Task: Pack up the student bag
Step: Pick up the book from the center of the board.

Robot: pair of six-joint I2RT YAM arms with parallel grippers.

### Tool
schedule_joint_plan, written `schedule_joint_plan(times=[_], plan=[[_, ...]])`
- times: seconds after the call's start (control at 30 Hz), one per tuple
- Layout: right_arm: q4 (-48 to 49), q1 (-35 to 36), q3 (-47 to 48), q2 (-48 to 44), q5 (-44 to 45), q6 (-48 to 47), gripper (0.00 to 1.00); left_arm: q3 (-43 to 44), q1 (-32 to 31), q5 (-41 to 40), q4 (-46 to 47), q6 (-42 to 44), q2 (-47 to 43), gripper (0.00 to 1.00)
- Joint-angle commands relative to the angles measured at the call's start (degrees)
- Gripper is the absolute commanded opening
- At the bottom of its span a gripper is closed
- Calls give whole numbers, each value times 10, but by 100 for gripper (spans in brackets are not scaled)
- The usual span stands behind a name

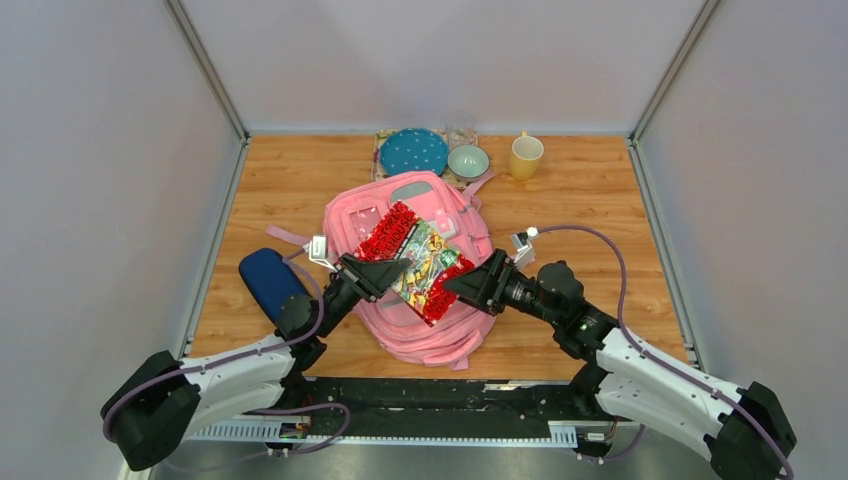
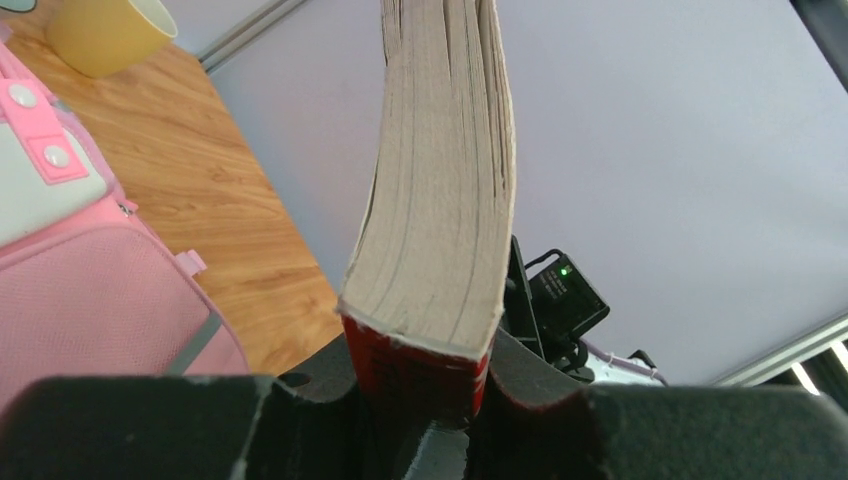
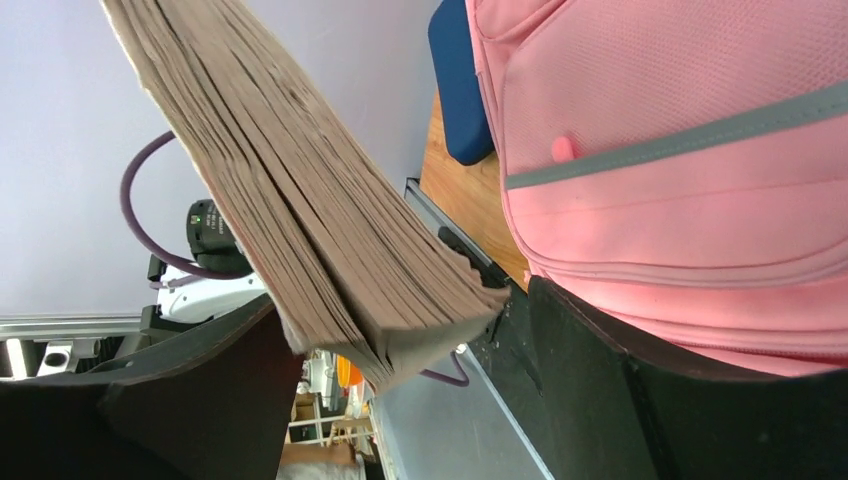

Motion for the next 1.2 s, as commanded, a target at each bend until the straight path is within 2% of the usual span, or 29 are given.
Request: schedule_joint_plan(times=[0.0,0.13,0.27,0.3,0.37,0.4,0.43,0.5,0.53,0.57,0.63,0.67,0.7,0.73,0.77,0.83,0.93,1.03,1.17], plan=[[110,7,-11,12,23,21,81,-5,0,13,158,-47,24,0],[147,20,-4,23,21,22,75,-11,1,14,188,-58,49,0],[152,35,1,22,32,20,53,-13,0,16,200,-61,66,0],[151,36,-1,19,32,21,38,-13,0,16,198,-61,69,0],[146,37,-5,10,35,22,19,-15,0,17,188,-60,68,0],[137,37,-4,3,39,20,5,-16,0,18,181,-58,65,0],[123,37,-1,-4,51,15,0,-15,0,20,171,-54,59,13],[46,37,7,-41,75,-13,0,-7,0,41,102,-29,34,35],[15,37,18,-56,108,-21,0,-1,0,51,66,-14,20,53],[-40,37,21,-75,125,-35,0,19,0,70,-30,3,7,59],[-84,38,28,-125,162,-47,0,50,0,82,-156,71,-37,71],[-130,37,30,-141,188,-51,0,94,0,83,-304,97,-48,73],[-150,37,34,-167,201,-59,0,117,0,78,-375,166,-64,75],[-168,37,36,-180,211,-63,0,140,0,71,-440,199,-67,78],[-199,37,40,-190,229,-64,0,179,0,40,-554,226,-71,79],[-228,37,41,-219,253,-68,0,209,0,13,-676,287,-71,83],[-261,37,44,-246,286,-73,0,243,1,9,-755,338,-65,83],[-307,37,64,-257,314,-84,0,243,0,22,-793,362,-66,84],[-361,37,98,-260,338,-91,0,254,-1,-4,-860,397,-66,84]])
